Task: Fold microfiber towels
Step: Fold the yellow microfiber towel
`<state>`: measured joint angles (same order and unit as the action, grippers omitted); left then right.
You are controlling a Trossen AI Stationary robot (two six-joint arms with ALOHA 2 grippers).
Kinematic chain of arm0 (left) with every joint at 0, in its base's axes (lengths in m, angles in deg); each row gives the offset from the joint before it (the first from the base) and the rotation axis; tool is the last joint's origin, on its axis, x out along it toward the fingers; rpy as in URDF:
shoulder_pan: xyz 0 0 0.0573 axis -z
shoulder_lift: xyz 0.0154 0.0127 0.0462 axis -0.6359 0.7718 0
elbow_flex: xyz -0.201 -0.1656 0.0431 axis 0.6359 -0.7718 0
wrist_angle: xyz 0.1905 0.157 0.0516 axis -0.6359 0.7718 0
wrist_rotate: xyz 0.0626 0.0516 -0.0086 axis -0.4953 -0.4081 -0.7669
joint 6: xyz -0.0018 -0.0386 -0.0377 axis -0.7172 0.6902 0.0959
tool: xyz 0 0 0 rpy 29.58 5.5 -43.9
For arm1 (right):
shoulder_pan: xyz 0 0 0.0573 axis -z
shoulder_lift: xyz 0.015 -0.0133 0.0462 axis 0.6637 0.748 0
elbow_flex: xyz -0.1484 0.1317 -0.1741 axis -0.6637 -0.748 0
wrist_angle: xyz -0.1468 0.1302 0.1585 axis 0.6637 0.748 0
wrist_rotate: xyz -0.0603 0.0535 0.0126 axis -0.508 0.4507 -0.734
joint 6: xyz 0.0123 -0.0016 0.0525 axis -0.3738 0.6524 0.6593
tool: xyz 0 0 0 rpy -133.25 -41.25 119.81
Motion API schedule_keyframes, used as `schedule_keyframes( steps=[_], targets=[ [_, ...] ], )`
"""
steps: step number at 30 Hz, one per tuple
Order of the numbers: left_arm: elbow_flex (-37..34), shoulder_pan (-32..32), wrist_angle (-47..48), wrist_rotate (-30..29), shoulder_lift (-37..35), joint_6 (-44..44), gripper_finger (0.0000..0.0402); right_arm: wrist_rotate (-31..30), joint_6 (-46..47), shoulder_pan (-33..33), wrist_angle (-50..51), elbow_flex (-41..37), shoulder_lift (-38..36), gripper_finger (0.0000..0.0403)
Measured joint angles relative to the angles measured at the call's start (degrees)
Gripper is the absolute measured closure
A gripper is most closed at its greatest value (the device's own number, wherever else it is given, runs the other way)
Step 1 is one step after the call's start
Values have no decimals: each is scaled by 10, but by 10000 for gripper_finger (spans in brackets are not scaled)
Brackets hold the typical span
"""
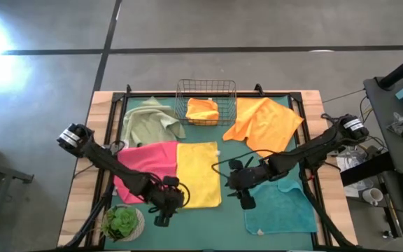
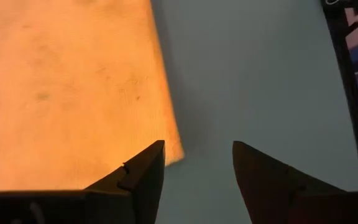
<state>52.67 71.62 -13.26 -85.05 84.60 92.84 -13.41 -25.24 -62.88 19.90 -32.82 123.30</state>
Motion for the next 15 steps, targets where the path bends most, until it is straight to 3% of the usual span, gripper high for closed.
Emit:
schedule_keyframes(
  steps=[11, 15],
  targets=[
    [-1, 6, -18, -5, 47, 0, 228, 1, -31, -12, -30, 58, 127, 225],
    [-3, 6, -18, -6, 61, 0, 228, 36, -38, -13, -18, 92, 175, 225]
  ],
)
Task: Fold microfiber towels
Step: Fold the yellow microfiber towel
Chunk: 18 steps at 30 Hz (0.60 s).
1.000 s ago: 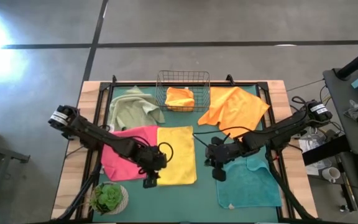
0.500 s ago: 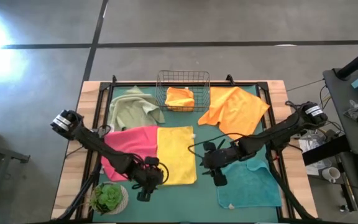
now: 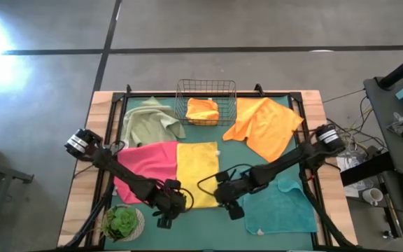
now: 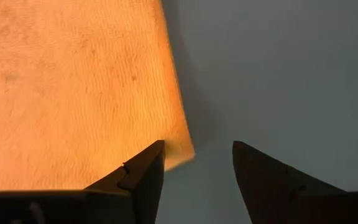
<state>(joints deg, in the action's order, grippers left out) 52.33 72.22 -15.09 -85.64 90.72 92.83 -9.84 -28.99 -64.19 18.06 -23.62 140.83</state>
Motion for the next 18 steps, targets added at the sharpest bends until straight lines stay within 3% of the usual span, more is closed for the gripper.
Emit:
schedule_keyframes(
  steps=[5, 12, 18],
  targets=[
    [1, -1, 0, -5, 29, 2, 228, 10, -6, 0, 54, 40, 50, 225],
    [1, -2, -3, -10, 41, 15, 230, 2, 8, 1, 54, 62, 82, 232],
    [0, -4, 0, -33, 38, 16, 279, -38, 17, 1, 72, 58, 82, 273]
  ],
)
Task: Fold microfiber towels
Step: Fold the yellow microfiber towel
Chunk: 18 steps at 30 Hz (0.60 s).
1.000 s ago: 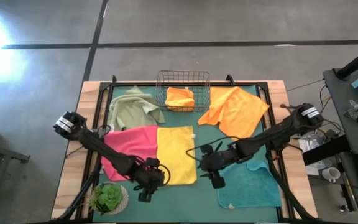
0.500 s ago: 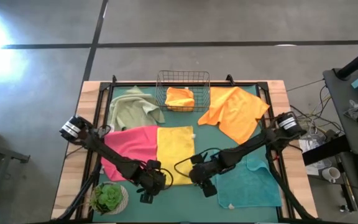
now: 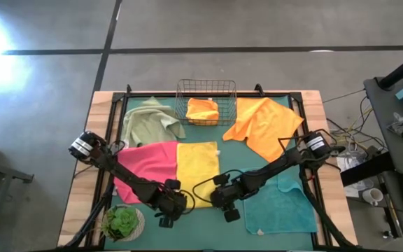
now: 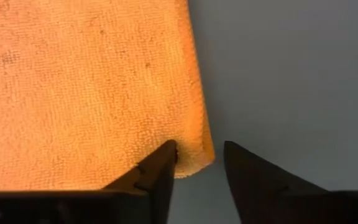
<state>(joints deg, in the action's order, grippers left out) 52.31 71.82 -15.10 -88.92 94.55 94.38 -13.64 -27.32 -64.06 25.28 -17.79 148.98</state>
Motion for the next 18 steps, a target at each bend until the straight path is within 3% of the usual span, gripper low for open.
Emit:
schedule_keyframes(
  steps=[8, 18],
  targets=[
    [-1, -1, 6, -15, 0, 0, 392, 1, 1, 1, 5, -1, 0, 373],
    [11, -2, 2, 2, -25, 0, 392, -9, 28, 2, 53, -3, -47, 394]
  ],
)
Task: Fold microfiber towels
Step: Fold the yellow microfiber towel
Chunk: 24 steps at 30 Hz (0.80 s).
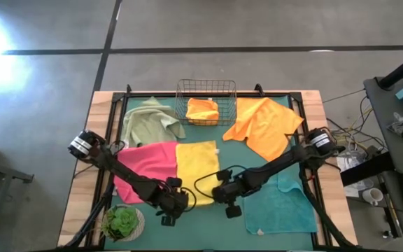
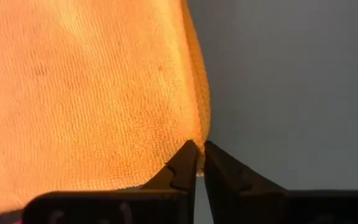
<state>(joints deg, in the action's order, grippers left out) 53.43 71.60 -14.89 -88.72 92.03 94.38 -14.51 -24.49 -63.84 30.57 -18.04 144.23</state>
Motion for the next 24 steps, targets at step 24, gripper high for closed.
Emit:
schedule_keyframes(
  steps=[24],
  targets=[
    [136, -11, 216, -13, -50, 73, 392, -98, 139, -26, 52, 1, -109, 394]
  ],
)
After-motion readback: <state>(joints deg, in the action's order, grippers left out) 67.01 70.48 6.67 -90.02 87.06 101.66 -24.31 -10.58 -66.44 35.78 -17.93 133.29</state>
